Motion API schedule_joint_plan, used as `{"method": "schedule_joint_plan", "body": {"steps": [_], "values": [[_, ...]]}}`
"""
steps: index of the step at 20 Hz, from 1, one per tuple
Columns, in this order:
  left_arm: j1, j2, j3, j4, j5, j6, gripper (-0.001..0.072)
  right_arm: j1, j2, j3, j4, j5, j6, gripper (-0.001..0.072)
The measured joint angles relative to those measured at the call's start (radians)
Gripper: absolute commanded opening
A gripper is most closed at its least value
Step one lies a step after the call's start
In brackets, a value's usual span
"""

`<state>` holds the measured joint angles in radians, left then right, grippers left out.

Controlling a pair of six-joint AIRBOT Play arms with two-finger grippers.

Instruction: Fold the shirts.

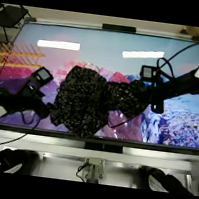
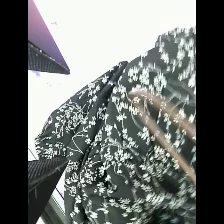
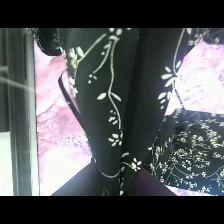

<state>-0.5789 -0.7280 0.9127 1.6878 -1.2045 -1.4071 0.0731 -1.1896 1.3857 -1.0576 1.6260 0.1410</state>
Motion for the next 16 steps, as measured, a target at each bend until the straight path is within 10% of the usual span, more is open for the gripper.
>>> {"method": "schedule_joint_plan", "body": {"steps": [13, 16], "values": [[0.036, 0.169, -0.024, -0.008, -0.169, -0.288, 0.0593, -0.001, 0.017, 0.0, 0.027, -0.021, 0.12, 0.0051], [0.03, 0.211, -0.123, -0.092, -0.153, -0.486, 0.0383, -0.001, 0.04, 0.0, 0.022, -0.04, 0.203, 0.0051]]}}
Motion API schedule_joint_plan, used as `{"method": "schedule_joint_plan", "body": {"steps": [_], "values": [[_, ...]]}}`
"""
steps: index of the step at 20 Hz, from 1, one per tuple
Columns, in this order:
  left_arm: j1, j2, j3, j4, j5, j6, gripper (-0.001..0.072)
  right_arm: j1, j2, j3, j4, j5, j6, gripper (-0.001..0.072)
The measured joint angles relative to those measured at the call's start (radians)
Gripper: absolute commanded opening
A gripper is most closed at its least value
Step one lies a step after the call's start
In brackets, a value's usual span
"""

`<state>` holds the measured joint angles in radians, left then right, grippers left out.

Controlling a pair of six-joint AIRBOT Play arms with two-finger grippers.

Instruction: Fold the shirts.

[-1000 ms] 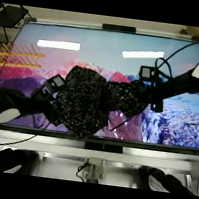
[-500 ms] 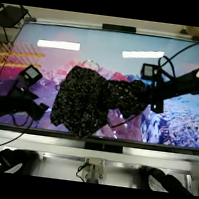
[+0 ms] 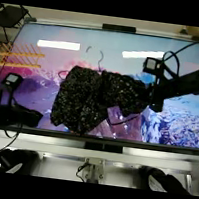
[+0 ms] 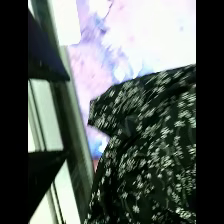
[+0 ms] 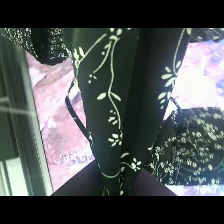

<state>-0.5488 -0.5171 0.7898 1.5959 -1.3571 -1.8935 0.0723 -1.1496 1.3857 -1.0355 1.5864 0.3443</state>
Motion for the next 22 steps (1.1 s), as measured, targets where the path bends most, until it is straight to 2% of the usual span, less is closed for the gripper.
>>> {"method": "schedule_joint_plan", "body": {"steps": [1, 2, 4, 5, 6, 7, 9, 12, 13, 14, 17, 19, 21, 22], "values": [[-0.014, 0.01, -0.045, -0.058, 0.055, -0.067, 0.0375, 0.0, 0.007, 0.0, -0.011, -0.002, 0.035, 0.0051], [-0.038, 0.013, -0.085, -0.12, 0.133, -0.118, 0.0323, 0.0, 0.011, 0.0, -0.021, -0.003, 0.068, 0.0051], [-0.116, 0.0, -0.153, -0.223, 0.359, -0.21, 0.0325, 0.0, 0.018, 0.0, -0.031, -0.006, 0.137, 0.0051], [-0.163, -0.025, -0.174, -0.258, 0.486, -0.253, 0.0442, 0.0, 0.019, 0.0, -0.034, -0.006, 0.168, 0.0051], [-0.204, -0.058, -0.189, -0.28, 0.593, -0.288, 0.061, 0.0, 0.021, 0.0, -0.037, -0.006, 0.195, 0.0051], [-0.242, -0.1, -0.2, -0.3, 0.684, -0.319, 0.0657, 0.0, 0.022, 0.0, -0.039, -0.006, 0.215, 0.0051], [-0.299, -0.204, -0.211, -0.325, 0.816, -0.356, 0.0675, 0.0, 0.023, 0.0, -0.041, -0.007, 0.242, 0.0051], [-0.326, -0.325, -0.215, -0.341, 0.911, -0.358, 0.0668, 0.0, 0.024, 0.0, -0.04, -0.007, 0.264, 0.0051], [-0.33, -0.354, -0.214, -0.344, 0.936, -0.347, 0.0655, 0.0, 0.024, 0.0, -0.04, -0.008, 0.267, 0.0051], [-0.332, -0.381, -0.214, -0.347, 0.965, -0.336, 0.0605, 0.0, 0.024, 0.0, -0.039, -0.01, 0.271, 0.0051], [-0.336, -0.46, -0.213, -0.35, 1.051, -0.317, 0.0592, 0.0, 0.024, 0.0, -0.037, -0.015, 0.276, 0.0051], [-0.328, -0.511, -0.213, -0.351, 1.086, -0.31, 0.043, 0.0, 0.024, 0.0, -0.036, -0.016, 0.281, 0.0051], [-0.307, -0.55, -0.212, -0.351, 1.118, -0.305, 0.0366, 0.0, 0.024, 0.0, -0.034, -0.016, 0.284, 0.0051], [-0.292, -0.565, -0.212, -0.351, 1.138, -0.304, 0.0242, 0.0, 0.024, 0.0, -0.031, -0.017, 0.285, 0.0051]]}}
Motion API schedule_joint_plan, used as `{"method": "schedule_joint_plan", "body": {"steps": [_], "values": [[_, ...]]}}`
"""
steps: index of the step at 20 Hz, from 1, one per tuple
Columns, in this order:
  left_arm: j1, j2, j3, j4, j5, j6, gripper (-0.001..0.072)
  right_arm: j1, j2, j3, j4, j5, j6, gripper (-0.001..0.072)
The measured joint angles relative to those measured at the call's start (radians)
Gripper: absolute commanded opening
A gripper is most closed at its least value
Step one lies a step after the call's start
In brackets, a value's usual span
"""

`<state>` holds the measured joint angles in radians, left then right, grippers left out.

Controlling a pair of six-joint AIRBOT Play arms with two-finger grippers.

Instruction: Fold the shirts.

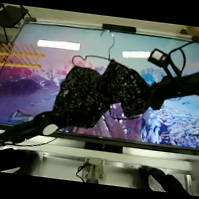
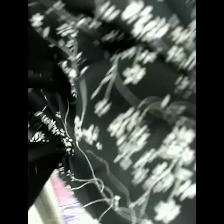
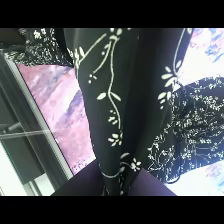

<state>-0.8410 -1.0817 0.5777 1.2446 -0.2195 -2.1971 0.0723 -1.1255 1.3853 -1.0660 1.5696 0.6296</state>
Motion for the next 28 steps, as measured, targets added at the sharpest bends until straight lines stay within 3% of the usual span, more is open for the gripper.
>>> {"method": "schedule_joint_plan", "body": {"steps": [2, 3, 8, 14, 19, 25, 26, 28], "values": [[0.031, -0.019, 0.001, 0.0, 0.047, 0.002, 0.0063, 0.0, 0.0, 0.0, 0.013, -0.001, 0.004, 0.0051], [0.046, -0.026, 0.001, 0.0, 0.07, 0.007, 0.0047, 0.0, 0.0, 0.0, 0.017, -0.001, 0.005, 0.0051], [0.12, 0.023, 0.02, 0.0, 0.11, 0.119, 0.0044, 0.0, 0.0, 0.0, 0.02, -0.004, 0.031, 0.0051], [0.396, 0.256, 0.114, 0.071, -0.211, 0.344, 0.0044, 0.0, 0.009, 0.0, 0.034, -0.005, 0.04, 0.0051], [0.659, 0.272, 0.185, 0.09, -0.333, 0.399, 0.0045, 0.022, 0.026, 0.0, 0.104, -0.006, 0.041, 0.0051], [0.739, 0.105, 0.202, 0.014, -0.294, 0.413, 0.0051, 0.172, -0.005, 0.0, 0.0, -0.038, 0.076, 0.005], [0.743, 0.079, 0.203, 0.005, -0.276, 0.414, 0.0094, 0.185, -0.017, 0.0, -0.002, -0.053, 0.086, 0.005], [0.748, 0.04, 0.204, -0.008, -0.248, 0.414, 0.0446, 0.202, -0.044, 0.0, 0.005, -0.084, 0.115, 0.0051]]}}
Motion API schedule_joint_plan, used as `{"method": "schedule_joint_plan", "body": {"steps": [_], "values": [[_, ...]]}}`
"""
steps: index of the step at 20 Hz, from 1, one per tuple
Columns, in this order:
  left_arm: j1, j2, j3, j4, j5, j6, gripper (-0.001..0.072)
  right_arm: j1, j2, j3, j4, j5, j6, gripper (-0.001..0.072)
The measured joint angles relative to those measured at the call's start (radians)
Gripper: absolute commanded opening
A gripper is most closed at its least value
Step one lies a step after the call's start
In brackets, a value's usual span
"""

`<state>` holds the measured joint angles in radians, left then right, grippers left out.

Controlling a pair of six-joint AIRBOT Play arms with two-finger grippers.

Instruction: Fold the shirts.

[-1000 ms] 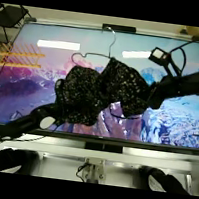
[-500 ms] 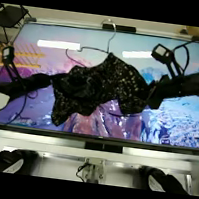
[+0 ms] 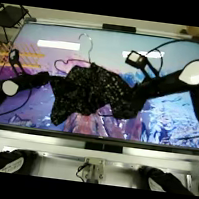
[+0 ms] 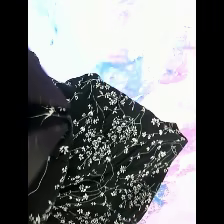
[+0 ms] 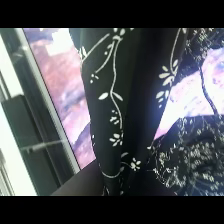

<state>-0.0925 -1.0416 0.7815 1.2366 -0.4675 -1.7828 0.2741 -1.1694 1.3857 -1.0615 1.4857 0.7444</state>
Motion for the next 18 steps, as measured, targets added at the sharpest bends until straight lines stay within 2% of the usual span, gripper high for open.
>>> {"method": "schedule_joint_plan", "body": {"steps": [1, 5, 9, 12, 15, 18], "values": [[0.003, -0.011, 0.001, -0.004, 0.009, 0.002, 0.0486, 0.004, -0.013, 0.0, 0.001, -0.021, 0.016, 0.005], [0.04, 0.002, 0.04, -0.006, -0.04, 0.087, 0.0486, 0.013, -0.05, 0.0, 0.007, -0.066, 0.057, 0.005], [0.074, 0.058, 0.122, -0.007, -0.299, 0.17, 0.0485, 0.016, -0.063, 0.0, 0.005, -0.088, 0.081, 0.005], [0.002, 0.079, 0.103, -0.045, -0.393, 0.156, 0.0479, 0.016, -0.066, 0.0, 0.005, -0.098, 0.089, 0.0051], [-0.112, 0.081, 0.048, -0.07, -0.309, 0.085, 0.0461, 0.016, -0.067, 0.0, 0.005, -0.1, 0.09, 0.005], [-0.167, 0.05, 0.02, -0.076, -0.198, 0.036, 0.0461, 0.016, -0.067, 0.0, 0.005, -0.099, 0.092, 0.0051]]}}
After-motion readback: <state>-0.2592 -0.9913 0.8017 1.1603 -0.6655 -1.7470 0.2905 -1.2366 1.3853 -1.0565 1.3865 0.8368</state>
